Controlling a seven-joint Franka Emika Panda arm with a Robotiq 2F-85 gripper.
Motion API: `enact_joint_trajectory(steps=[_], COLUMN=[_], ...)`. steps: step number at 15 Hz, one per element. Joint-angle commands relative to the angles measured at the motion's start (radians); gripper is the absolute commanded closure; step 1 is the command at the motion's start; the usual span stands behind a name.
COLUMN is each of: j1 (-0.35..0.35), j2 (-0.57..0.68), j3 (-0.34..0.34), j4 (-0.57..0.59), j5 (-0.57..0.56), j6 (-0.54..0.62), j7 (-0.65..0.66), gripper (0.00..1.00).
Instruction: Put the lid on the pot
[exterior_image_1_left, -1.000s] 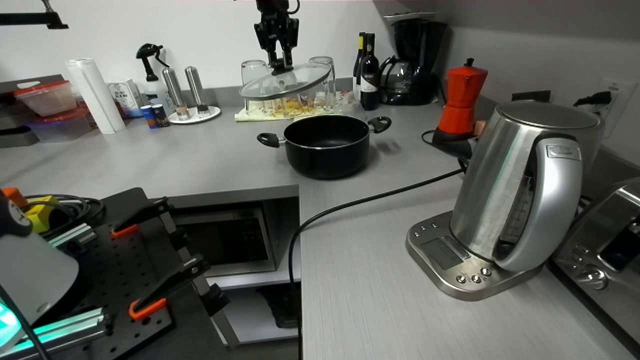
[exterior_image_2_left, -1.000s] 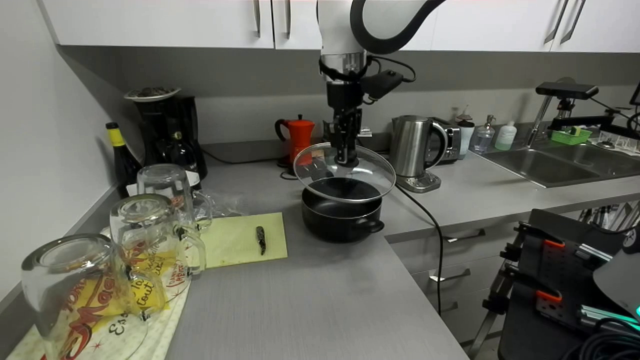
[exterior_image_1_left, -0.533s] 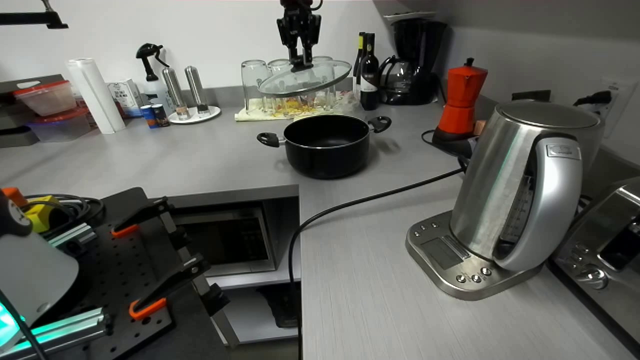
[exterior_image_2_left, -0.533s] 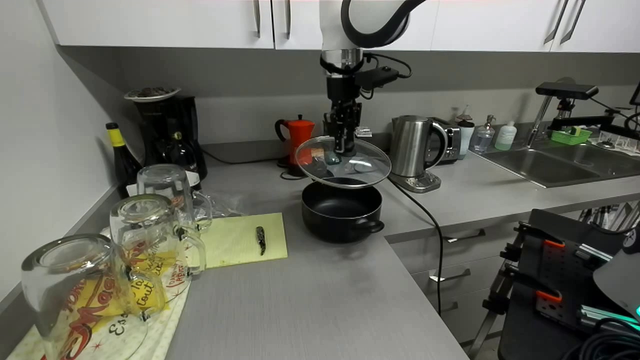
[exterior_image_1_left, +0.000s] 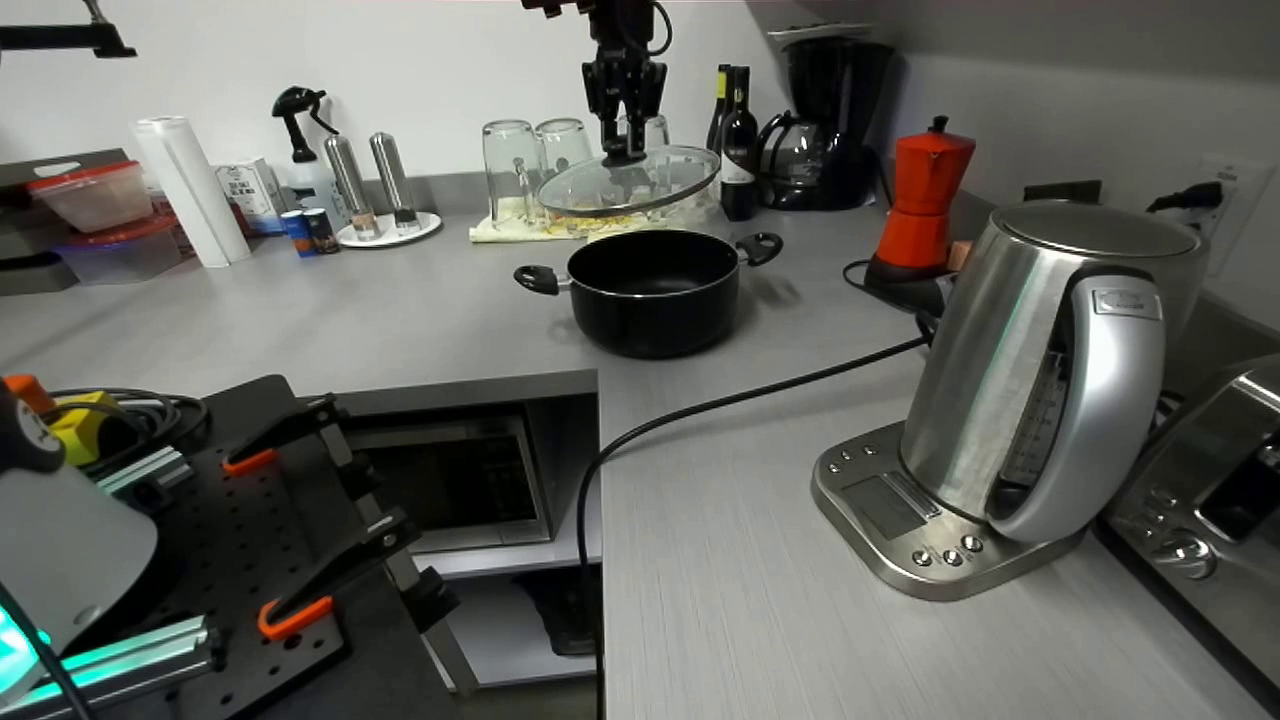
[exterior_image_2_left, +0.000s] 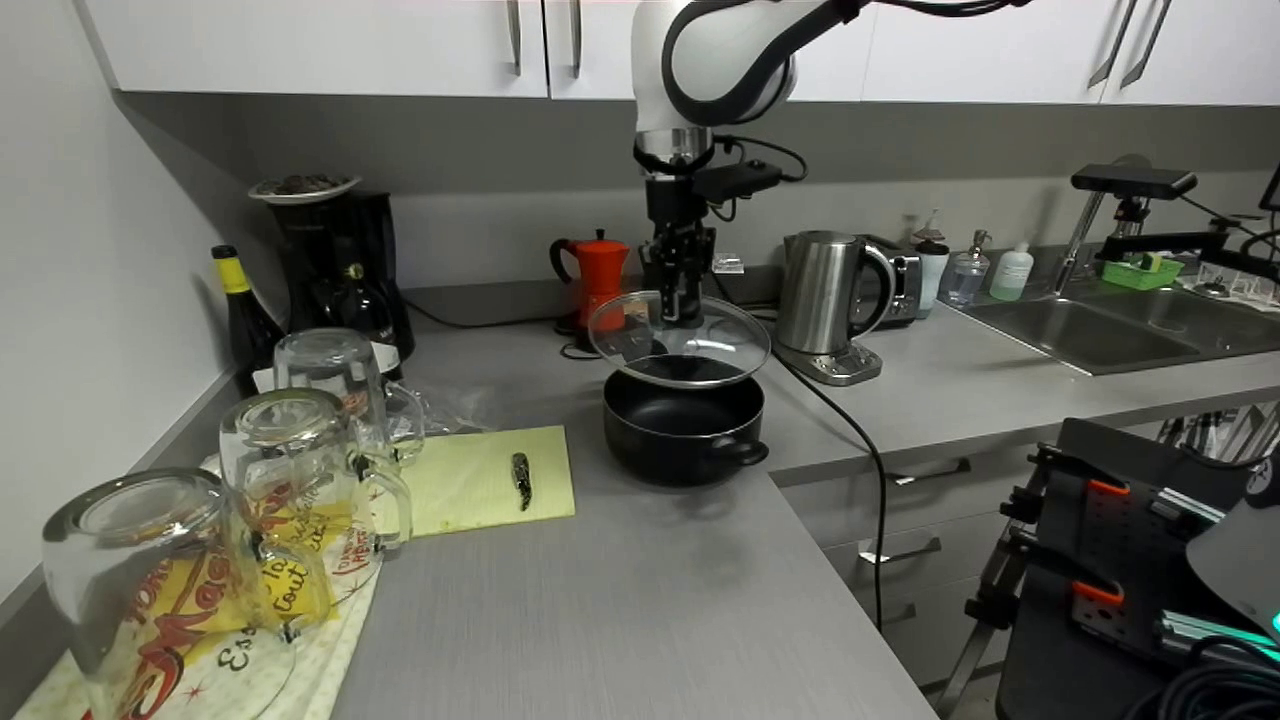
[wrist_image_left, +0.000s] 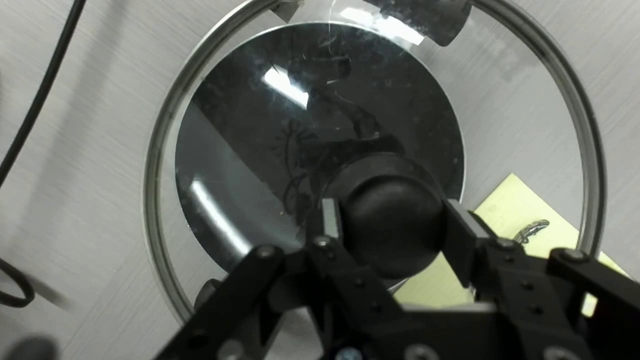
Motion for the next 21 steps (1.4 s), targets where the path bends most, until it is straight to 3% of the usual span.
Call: enact_joint_trajectory(steps=[1,21], j1=[-0.008,-0.045], j2=[0.039,0.253], j3=[-0.010,-0.025], j4=[0.066,0.247], j5=[0.033,0.060], j6=[-0.039,-0.087], j7=[-0.021,-0.046], gripper=[0.74,0.74])
